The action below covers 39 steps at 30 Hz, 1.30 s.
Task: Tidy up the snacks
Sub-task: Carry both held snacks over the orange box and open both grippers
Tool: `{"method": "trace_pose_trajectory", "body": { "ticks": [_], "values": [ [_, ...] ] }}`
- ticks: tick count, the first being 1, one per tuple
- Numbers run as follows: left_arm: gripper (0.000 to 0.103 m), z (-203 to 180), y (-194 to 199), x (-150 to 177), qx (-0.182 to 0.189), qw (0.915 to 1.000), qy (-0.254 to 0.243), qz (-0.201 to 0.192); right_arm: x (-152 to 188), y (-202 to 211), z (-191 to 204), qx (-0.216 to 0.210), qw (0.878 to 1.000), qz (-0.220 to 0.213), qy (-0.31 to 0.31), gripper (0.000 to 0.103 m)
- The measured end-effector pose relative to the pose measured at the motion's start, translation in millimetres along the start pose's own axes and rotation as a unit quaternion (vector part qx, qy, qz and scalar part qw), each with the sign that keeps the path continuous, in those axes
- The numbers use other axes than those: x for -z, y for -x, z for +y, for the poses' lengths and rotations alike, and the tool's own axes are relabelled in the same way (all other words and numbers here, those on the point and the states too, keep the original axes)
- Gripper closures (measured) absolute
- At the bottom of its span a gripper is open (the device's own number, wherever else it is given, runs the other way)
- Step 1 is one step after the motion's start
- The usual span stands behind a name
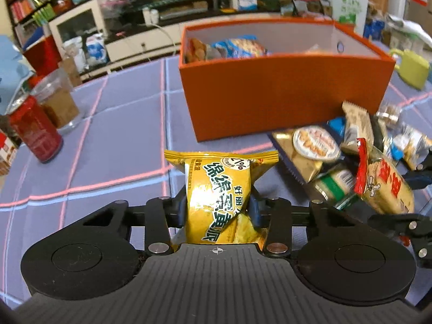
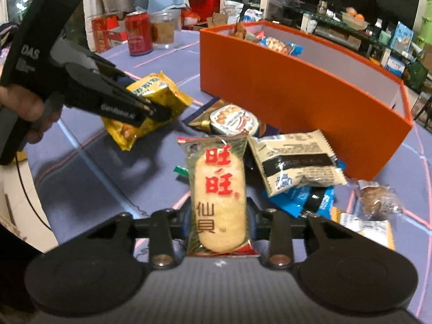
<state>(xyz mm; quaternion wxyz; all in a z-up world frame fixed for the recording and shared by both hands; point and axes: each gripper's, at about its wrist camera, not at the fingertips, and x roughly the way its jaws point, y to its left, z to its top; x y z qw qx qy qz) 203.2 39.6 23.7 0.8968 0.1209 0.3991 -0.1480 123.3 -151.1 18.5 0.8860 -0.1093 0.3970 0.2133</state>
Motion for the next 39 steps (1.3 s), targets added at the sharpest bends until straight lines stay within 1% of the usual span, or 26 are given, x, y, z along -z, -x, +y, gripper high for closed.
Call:
{"method": "trace_pose_trajectory", "body": {
  "ticks": [5, 10, 13, 15, 19, 22, 29, 34, 39],
  "values": [
    [0.095, -5, 7, -3, -0.019, 0.9997, 0.018, 0.0, -2, 12, 4, 0.03, 0.999, -0.013, 0.007, 0.066],
    [0.095, -6, 16, -9, -0.033, 0.999, 0.028, -0.012, -8, 26, -5, 0.044, 0.998, -0.032, -0.019, 0.066],
    [0.095, -3, 20, -13, -0.05, 0.9976, 0.045, -0.02, -11, 34, -12, 0.064, 0.996, -0.047, -0.037, 0.066],
    [0.095, -1, 22, -13, -0.059, 0.9964, 0.056, -0.023, -11, 33, -16, 0.076, 0.995, -0.045, -0.044, 0.066],
    [0.095, -2, 25, -16, -0.073, 0.9946, 0.068, -0.028, -10, 33, -20, 0.078, 0.995, -0.043, -0.049, 0.066],
    [0.095, -4, 28, -19, -0.077, 0.994, 0.07, -0.031, -11, 37, -21, 0.079, 0.994, -0.051, -0.05, 0.066],
    [0.095, -6, 34, -24, -0.085, 0.9924, 0.081, -0.038, -11, 38, -21, 0.081, 0.994, -0.053, -0.052, 0.066],
    [0.095, -7, 29, -23, -0.106, 0.9897, 0.094, -0.024, -13, 37, -20, 0.081, 0.994, -0.052, -0.052, 0.066],
    [0.095, -8, 30, -21, -0.103, 0.9897, 0.097, -0.021, -16, 35, -19, 0.083, 0.994, -0.051, -0.054, 0.066]
  ]
}}
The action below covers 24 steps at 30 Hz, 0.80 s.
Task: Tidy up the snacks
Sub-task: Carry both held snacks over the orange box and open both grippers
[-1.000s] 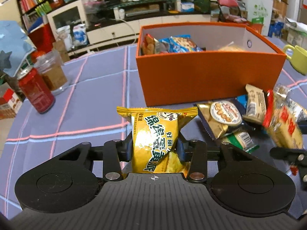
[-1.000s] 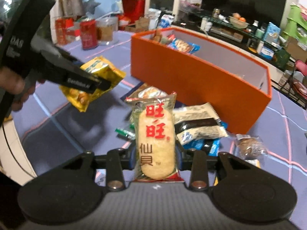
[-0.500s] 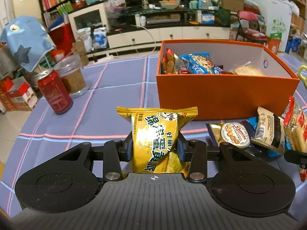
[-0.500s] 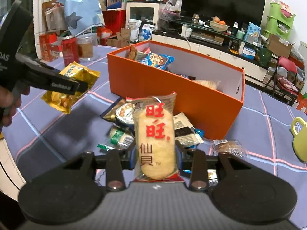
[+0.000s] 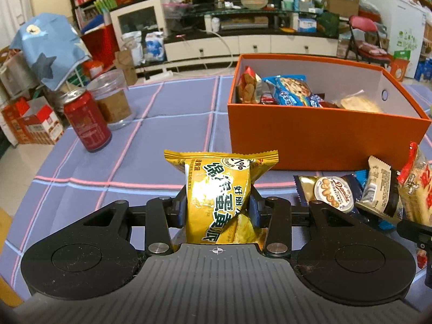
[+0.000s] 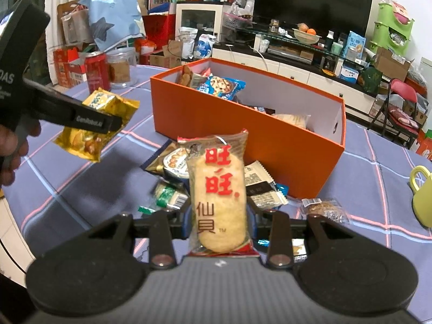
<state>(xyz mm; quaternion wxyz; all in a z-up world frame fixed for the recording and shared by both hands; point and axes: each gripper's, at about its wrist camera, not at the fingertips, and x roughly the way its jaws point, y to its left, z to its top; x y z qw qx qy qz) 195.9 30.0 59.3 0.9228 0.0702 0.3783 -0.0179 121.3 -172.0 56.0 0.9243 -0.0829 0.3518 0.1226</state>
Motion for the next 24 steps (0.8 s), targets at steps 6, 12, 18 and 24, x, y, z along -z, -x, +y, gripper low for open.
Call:
{"method": "trace_pose_trajectory", "body": {
  "ticks": [6, 12, 18, 24],
  "values": [
    [0.095, -1, 5, -2, -0.008, 0.9999, 0.0, -0.009, -3, 3, 3, -0.003, 1.0, -0.007, -0.003, 0.066],
    [0.095, 1, 11, -5, -0.009, 0.9998, 0.007, -0.016, -5, 8, 2, -0.003, 1.0, -0.014, -0.006, 0.066],
    [0.095, 24, 46, -28, 0.036, 0.9965, 0.054, -0.052, -17, 32, -10, -0.004, 0.998, -0.051, -0.027, 0.066],
    [0.095, -6, 35, -83, 0.047, 0.9951, 0.032, -0.08, -64, 14, -64, 0.018, 0.994, -0.073, -0.083, 0.065]
  ]
}}
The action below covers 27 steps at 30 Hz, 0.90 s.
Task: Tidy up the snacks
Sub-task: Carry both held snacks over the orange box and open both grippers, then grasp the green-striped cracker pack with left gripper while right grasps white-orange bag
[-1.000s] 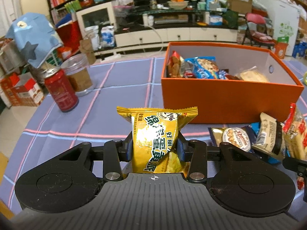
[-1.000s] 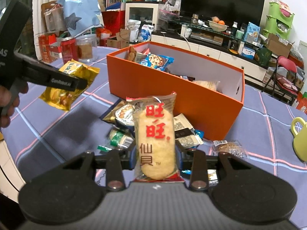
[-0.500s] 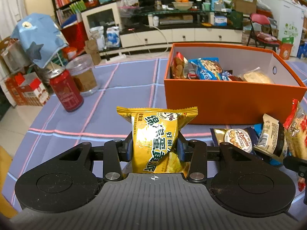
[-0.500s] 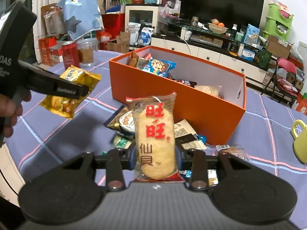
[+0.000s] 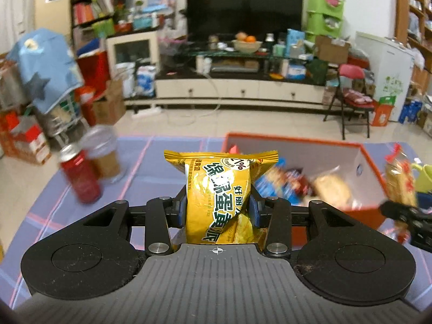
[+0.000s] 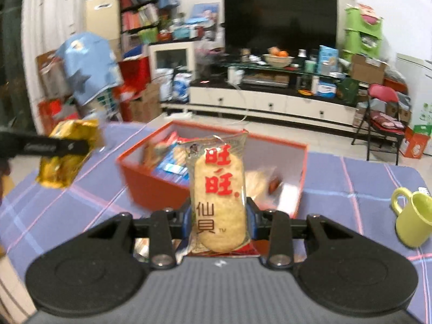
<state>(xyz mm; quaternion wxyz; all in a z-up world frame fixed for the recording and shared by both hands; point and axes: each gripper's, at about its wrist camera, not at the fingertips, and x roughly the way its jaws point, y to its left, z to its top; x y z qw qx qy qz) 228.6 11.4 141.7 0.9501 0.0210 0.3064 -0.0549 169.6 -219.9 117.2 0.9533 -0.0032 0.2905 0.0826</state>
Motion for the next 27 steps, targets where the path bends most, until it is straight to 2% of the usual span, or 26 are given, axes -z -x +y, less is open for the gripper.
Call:
{"method": "trace_pose_trajectory", "body": {
  "ticks": [4, 8, 10, 11, 12, 13, 15, 18, 22, 25, 27],
  "values": [
    [0.095, -46, -43, -24, 0.036, 0.9992, -0.01, 0.015, -30, -36, -18, 0.02, 1.0, -0.006, -0.023, 0.065],
    [0.094, -86, -85, -27, 0.062, 0.997, -0.018, 0.042, -44, -64, -26, 0.041, 0.999, 0.004, -0.025, 0.066],
    [0.082, -97, -103, -24, 0.075, 0.9953, -0.021, 0.058, -44, -75, -30, 0.059, 0.998, 0.017, -0.021, 0.062],
    [0.07, -100, -107, -22, 0.071, 0.9952, -0.022, 0.064, -43, -80, -33, 0.068, 0.997, 0.028, -0.02, 0.054],
    [0.062, -98, -107, -22, 0.068, 0.9953, -0.022, 0.064, -41, -85, -37, 0.075, 0.996, 0.037, -0.022, 0.051],
    [0.057, -94, -99, -21, 0.071, 0.9957, -0.021, 0.055, -39, -85, -41, 0.082, 0.996, 0.038, -0.027, 0.043],
    [0.044, -81, -78, -20, 0.075, 0.9965, -0.014, 0.035, -35, -71, -48, 0.071, 0.996, 0.025, -0.038, 0.041],
    [0.039, -51, -41, -10, 0.07, 0.9975, 0.0, 0.01, -27, -39, -55, 0.07, 0.997, 0.001, -0.045, 0.039],
    [0.035, -7, 0, 24, 0.045, 0.9984, 0.031, 0.01, 7, 11, -57, 0.057, 0.997, -0.017, -0.055, 0.026],
    [0.034, 14, 8, 53, 0.039, 0.9979, 0.048, 0.02, 39, 35, -56, 0.059, 0.996, -0.011, -0.06, 0.023],
    [0.034, 15, 4, 67, 0.055, 0.9978, 0.03, 0.021, 57, 43, -52, 0.058, 0.996, 0.003, -0.068, 0.023]
  ]
}}
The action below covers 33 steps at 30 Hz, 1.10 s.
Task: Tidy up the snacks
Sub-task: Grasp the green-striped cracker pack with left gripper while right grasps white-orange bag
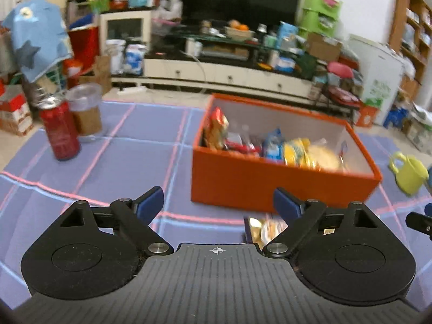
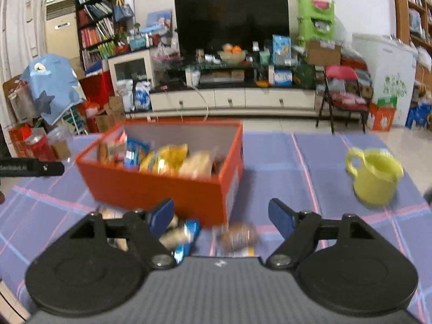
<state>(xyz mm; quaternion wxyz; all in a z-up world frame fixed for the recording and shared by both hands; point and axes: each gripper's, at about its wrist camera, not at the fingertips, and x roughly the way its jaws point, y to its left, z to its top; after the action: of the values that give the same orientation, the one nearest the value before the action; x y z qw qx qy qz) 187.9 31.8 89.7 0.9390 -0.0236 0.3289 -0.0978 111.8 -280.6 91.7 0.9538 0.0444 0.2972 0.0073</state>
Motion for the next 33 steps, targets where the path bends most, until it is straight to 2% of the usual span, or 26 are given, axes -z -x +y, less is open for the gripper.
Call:
{"method": "trace_pose_trajectory", "body": {
  "ticks": [3, 5, 7, 9, 10, 13, 14, 17, 19, 21, 23, 24, 25, 27, 28, 29, 30, 33],
  "values": [
    [0.036, -11, -12, 16, 0.022, 0.997, -0.074, 0.01, 21, 4, 15, -0.022, 1.0, 0.013, 0.005, 0.021],
    [0.038, -14, -18, 25, 0.03, 0.9944, -0.1, 0.018, 27, 2, 32, -0.026, 0.999, 0.017, 0.043, 0.009],
    [0.038, -17, -25, 33, 0.042, 0.991, -0.119, 0.043, 33, -3, 41, -0.001, 0.994, 0.019, 0.105, 0.007],
    [0.037, -19, -26, 40, 0.041, 0.9907, -0.115, 0.06, 41, -8, 38, 0.027, 0.987, 0.025, 0.153, 0.007],
    [0.037, -20, -25, 42, 0.041, 0.9908, -0.11, 0.067, 45, -11, 31, 0.021, 0.988, 0.031, 0.153, 0.007],
    [0.031, -24, -26, 46, 0.023, 0.9929, -0.077, 0.087, 50, -27, 9, -0.009, 0.993, 0.056, 0.103, 0.007],
    [0.031, -23, -26, 47, 0.028, 0.993, -0.066, 0.093, 51, -33, 5, -0.02, 0.994, 0.062, 0.088, 0.006],
    [0.032, -28, -30, 54, 0.039, 0.9908, -0.064, 0.112, 55, -51, 6, -0.019, 0.992, 0.084, 0.097, 0.003],
    [0.034, -32, -28, 54, 0.034, 0.9917, -0.069, 0.103, 57, -55, 9, -0.022, 0.99, 0.092, 0.106, 0.002],
    [0.033, -35, -27, 47, 0.03, 0.9935, -0.079, 0.077, 54, -54, 7, -0.026, 0.991, 0.084, 0.099, 0.002],
    [0.031, -41, -28, 42, 0.038, 0.9911, -0.118, 0.05, 51, -52, 4, -0.023, 0.993, 0.079, 0.084, 0.001],
    [0.03, -47, -31, 42, 0.05, 0.9865, -0.151, 0.037, 50, -52, 3, -0.026, 0.993, 0.082, 0.08, 0.001],
    [0.03, -53, -34, 42, 0.068, 0.9769, -0.201, 0.023, 51, -54, 3, -0.031, 0.992, 0.088, 0.082, 0.001],
    [0.03, -65, -36, 50, 0.097, 0.9428, -0.319, -0.013, 52, -55, 2, -0.035, 0.991, 0.094, 0.09, 0.001],
    [0.03, -67, -39, 54, 0.111, 0.9266, -0.359, -0.019, 52, -56, 0, -0.039, 0.991, 0.095, 0.09, 0.001],
    [0.03, -66, -43, 56, 0.122, 0.9162, -0.381, -0.015, 52, -55, -2, -0.042, 0.991, 0.096, 0.084, 0.001],
    [0.03, -64, -49, 56, 0.134, 0.9125, -0.386, -0.006, 51, -53, -6, -0.045, 0.992, 0.096, 0.076, 0.001],
    [0.03, -61, -63, 52, 0.172, 0.9121, -0.371, 0.026, 49, -49, -12, -0.048, 0.993, 0.089, 0.064, 0.001]
  ]
}}
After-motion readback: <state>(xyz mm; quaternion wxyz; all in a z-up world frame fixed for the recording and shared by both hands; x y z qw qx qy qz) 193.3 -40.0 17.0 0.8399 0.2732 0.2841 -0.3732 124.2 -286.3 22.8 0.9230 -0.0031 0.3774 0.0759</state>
